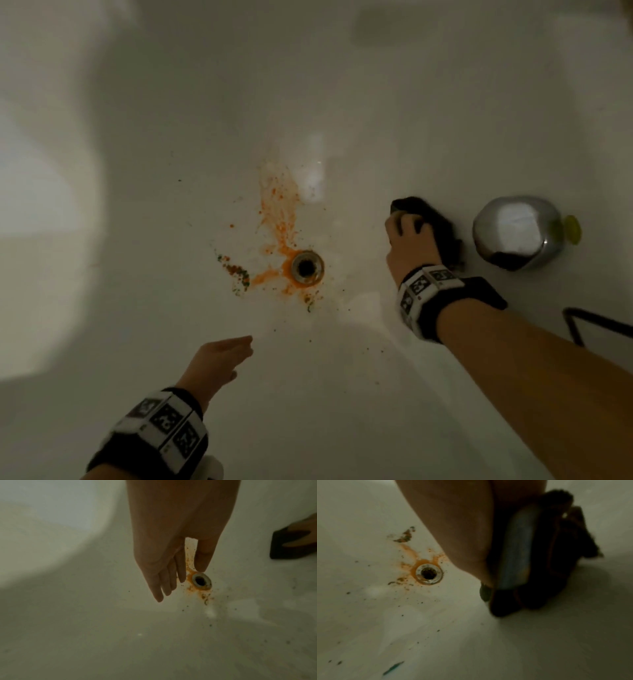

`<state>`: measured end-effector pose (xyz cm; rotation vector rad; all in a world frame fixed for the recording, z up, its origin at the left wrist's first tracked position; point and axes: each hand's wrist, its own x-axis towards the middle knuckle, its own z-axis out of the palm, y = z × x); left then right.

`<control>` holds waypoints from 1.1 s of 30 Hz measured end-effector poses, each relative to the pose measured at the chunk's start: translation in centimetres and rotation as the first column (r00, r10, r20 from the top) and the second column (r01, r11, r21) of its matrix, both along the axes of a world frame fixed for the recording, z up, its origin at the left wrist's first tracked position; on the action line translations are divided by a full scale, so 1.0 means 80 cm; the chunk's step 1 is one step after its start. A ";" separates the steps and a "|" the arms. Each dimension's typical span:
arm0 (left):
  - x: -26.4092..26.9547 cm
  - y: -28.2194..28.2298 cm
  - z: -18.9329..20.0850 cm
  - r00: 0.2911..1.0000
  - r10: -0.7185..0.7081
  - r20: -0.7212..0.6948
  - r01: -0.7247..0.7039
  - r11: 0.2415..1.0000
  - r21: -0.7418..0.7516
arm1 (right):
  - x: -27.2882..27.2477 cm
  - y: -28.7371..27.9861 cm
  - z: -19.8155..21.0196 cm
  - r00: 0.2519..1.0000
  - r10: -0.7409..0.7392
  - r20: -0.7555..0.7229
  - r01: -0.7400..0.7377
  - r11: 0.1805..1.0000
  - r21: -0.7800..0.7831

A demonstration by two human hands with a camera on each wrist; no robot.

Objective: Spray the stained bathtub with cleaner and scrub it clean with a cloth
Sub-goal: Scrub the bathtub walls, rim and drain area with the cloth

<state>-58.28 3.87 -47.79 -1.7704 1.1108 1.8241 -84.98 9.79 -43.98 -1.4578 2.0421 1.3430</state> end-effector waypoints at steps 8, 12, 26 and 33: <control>0.038 -0.024 -0.036 0.804 -0.554 0.215 0.585 0.801 -0.124 | 0.056 0.047 -0.066 0.945 -0.326 0.010 0.317 0.925 0.209; 0.049 -0.047 -0.050 0.700 -0.663 0.265 0.711 0.683 -0.169 | 0.114 0.113 -0.094 0.909 -0.394 0.138 0.263 0.797 0.544; 0.033 -0.054 -0.104 0.530 -0.796 0.292 0.847 0.509 -0.153 | 0.170 0.102 -0.111 0.550 -0.822 0.150 0.695 0.550 0.464; 0.039 -0.073 -0.116 0.547 -0.749 0.375 0.836 0.516 -0.188 | 0.152 0.086 -0.129 0.294 -0.943 0.155 0.954 0.300 0.017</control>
